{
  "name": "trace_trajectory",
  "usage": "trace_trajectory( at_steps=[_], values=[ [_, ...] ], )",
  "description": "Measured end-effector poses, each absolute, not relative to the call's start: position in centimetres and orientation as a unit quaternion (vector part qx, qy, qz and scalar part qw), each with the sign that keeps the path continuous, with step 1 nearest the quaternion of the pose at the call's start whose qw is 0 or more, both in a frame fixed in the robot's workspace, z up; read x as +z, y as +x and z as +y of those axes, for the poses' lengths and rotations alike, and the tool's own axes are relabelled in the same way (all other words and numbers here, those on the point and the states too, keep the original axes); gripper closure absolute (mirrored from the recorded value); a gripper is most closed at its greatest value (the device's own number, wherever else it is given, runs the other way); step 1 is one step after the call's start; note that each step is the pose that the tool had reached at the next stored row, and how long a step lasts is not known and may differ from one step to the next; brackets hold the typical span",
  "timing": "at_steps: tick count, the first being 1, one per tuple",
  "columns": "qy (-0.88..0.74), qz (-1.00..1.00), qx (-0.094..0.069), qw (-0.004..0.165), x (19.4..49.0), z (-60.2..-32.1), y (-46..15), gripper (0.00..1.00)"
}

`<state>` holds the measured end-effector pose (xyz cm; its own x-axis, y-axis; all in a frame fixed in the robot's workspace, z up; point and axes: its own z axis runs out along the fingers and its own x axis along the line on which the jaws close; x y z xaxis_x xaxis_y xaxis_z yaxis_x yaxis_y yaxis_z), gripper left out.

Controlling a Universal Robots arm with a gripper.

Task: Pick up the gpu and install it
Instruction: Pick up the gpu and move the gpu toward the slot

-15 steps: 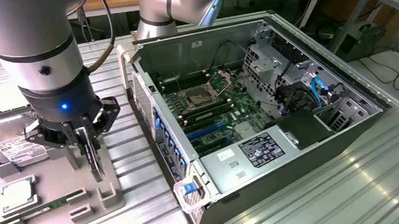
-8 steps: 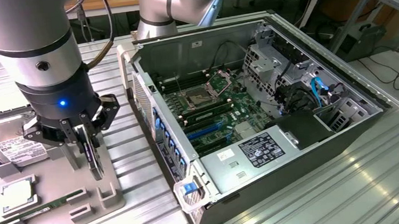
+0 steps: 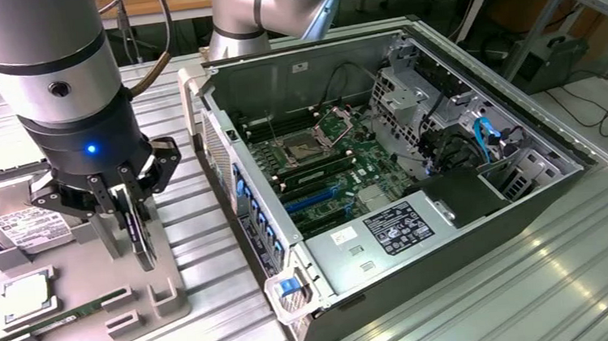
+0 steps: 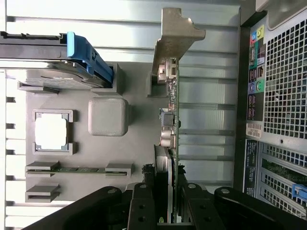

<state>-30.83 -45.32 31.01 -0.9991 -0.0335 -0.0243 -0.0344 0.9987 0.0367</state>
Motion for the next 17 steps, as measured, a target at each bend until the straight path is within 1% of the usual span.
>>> trace_trajectory(
  at_steps=[11, 17],
  values=[
    [-0.017, 1.000, 0.019, 0.012, 31.09, -45.32, -30.82, 0.73],
    [-0.017, 1.000, 0.019, 0.012, 31.71, -45.32, -30.83, 0.73]
  ],
)
